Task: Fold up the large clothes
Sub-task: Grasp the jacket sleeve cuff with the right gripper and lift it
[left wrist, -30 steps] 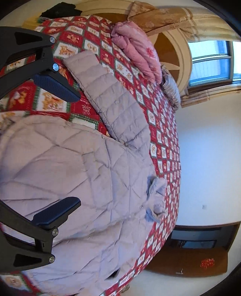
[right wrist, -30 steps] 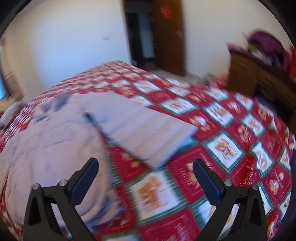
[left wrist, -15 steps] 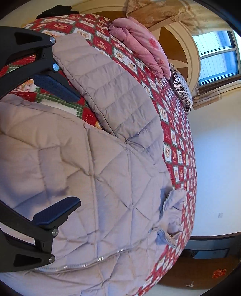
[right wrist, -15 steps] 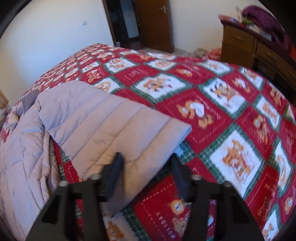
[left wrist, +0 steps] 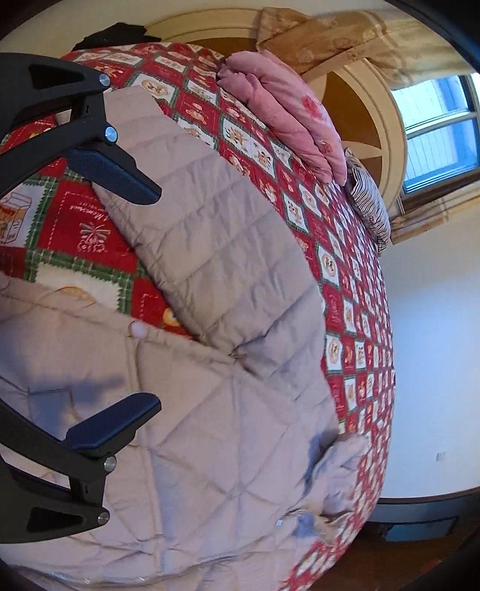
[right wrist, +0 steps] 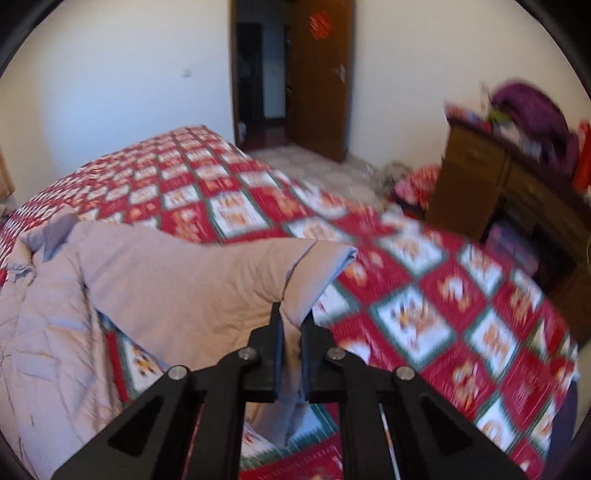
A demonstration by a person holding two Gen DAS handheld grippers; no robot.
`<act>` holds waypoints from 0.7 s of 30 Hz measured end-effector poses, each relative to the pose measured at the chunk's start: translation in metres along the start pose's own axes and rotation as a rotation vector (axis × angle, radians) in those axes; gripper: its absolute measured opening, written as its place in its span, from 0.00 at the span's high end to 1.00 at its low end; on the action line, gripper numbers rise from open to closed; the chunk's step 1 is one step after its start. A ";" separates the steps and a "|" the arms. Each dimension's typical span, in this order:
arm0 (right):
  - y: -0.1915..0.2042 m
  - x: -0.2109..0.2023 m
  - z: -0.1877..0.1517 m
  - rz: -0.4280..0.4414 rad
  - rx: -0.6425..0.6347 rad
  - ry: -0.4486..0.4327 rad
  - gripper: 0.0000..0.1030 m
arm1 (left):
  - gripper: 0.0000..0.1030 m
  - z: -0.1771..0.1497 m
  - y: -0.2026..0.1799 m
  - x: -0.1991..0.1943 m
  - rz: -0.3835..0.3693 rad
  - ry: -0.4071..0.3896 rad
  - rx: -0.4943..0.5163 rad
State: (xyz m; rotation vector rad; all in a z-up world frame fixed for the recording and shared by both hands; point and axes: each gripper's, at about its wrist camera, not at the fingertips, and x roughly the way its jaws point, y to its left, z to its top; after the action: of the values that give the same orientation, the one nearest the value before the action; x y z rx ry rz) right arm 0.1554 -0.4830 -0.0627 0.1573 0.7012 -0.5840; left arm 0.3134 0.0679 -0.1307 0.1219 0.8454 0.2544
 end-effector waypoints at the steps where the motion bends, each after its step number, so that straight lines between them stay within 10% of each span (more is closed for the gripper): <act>1: 0.009 -0.006 0.007 0.007 -0.019 -0.022 0.91 | 0.01 0.004 0.002 0.000 -0.004 0.000 -0.009; 21: 0.255 -0.027 0.016 0.278 -0.351 -0.138 0.91 | 0.01 0.016 0.003 0.027 -0.065 0.024 -0.077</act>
State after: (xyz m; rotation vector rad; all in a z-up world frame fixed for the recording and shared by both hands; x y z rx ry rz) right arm 0.2898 -0.2643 -0.0472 -0.1111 0.6236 -0.1981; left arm 0.3420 0.0782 -0.1385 0.0187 0.8610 0.2272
